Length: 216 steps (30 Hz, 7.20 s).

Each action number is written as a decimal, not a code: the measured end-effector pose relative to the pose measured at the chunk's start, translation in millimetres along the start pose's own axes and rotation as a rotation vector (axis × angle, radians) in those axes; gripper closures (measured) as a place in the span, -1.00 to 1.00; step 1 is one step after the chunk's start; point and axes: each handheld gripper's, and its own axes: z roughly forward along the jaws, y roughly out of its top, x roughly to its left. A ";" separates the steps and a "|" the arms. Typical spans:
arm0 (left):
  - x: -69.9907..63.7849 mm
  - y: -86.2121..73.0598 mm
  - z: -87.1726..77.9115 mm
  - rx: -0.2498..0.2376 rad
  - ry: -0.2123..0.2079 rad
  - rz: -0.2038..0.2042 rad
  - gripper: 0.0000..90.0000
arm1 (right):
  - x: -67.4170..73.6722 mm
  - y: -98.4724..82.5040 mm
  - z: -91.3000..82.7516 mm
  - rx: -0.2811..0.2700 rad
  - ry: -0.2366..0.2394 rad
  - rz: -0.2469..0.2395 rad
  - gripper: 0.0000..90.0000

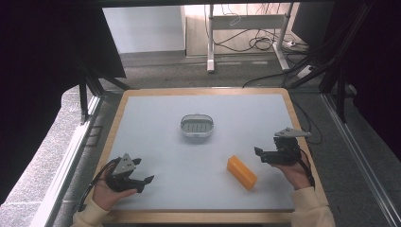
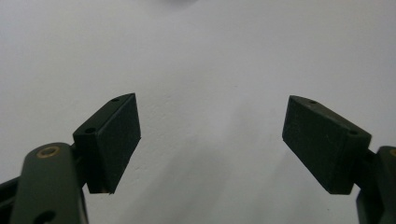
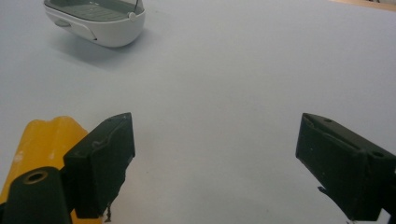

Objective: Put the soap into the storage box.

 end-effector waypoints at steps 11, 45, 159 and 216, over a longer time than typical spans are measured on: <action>-0.9 -0.4 0.6 0.003 -0.002 0.000 -0.57 | 0.9 2.6 -9.2 -0.005 0.002 -0.018 -0.65; -2.4 0.7 1.7 0.012 -0.004 0.008 -0.57 | 35.2 21.4 -25.5 0.076 0.106 -0.121 -0.54; -0.5 0.8 -1.8 0.011 -0.003 0.015 -0.57 | 87.1 20.9 5.8 0.316 0.189 -0.344 0.37; 0.1 0.0 -1.4 0.011 -0.008 0.013 -0.57 | 79.8 68.4 19.7 0.287 0.232 -0.387 0.37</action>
